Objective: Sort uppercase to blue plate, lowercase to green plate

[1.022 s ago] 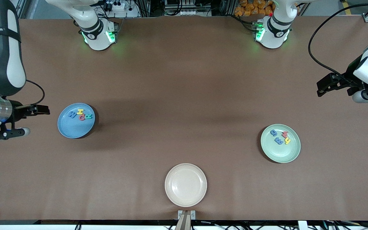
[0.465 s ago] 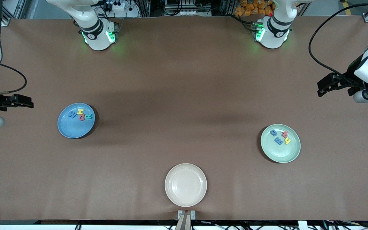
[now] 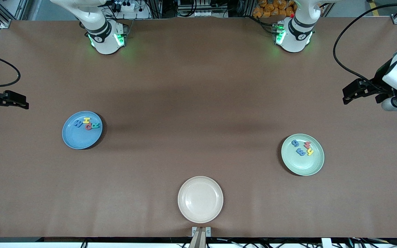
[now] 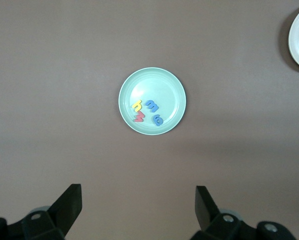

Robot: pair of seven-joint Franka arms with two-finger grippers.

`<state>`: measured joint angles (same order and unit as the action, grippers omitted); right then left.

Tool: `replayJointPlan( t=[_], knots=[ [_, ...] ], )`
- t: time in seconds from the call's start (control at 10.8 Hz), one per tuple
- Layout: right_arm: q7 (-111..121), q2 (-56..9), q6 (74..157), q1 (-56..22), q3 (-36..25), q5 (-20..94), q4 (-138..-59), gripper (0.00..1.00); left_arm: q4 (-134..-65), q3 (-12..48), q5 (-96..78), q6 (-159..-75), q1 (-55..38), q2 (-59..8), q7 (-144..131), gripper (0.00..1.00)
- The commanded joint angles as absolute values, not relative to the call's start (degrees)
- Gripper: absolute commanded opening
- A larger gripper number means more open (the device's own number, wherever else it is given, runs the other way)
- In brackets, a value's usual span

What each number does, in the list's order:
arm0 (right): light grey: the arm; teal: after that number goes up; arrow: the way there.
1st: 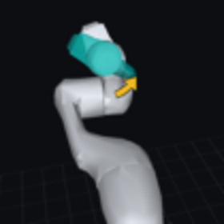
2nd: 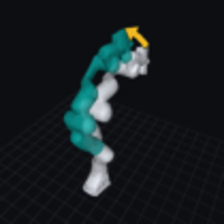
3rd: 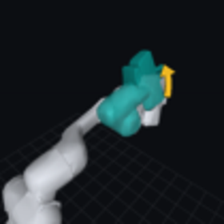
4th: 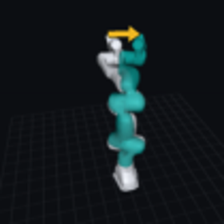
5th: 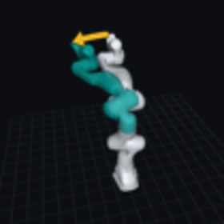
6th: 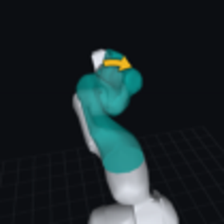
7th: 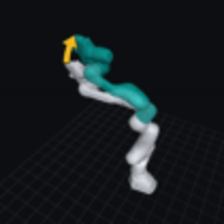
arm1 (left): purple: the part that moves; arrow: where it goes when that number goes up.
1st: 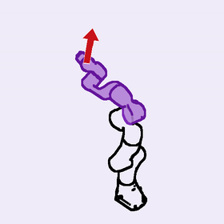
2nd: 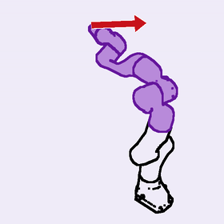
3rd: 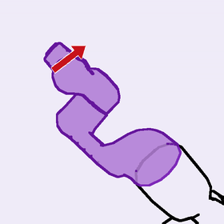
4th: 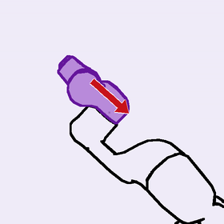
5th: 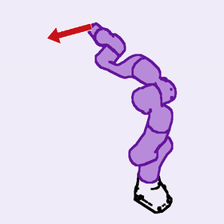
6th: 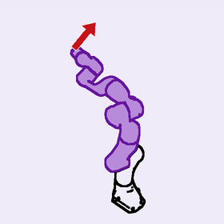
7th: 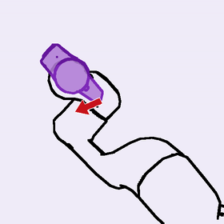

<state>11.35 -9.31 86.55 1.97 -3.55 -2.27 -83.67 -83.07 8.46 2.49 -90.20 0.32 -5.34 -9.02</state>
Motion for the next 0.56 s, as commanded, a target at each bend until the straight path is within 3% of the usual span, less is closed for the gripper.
replayJointPlan(
  t=[0.0,0.46],
  knots=[
    [10.28,-8.09,86.13,3.52,-2.02,-0.89,-84.20,1.00,-82.18,8.53,3.60,-89.30,0.18,-5.45,-7.56,1.00],
    [6.08,-6.59,86.57,5.54,2.02,-1.76,-84.20,1.00,-82.18,8.53,3.60,-89.30,0.26,-5.45,-7.56,1.00]
  ],
)
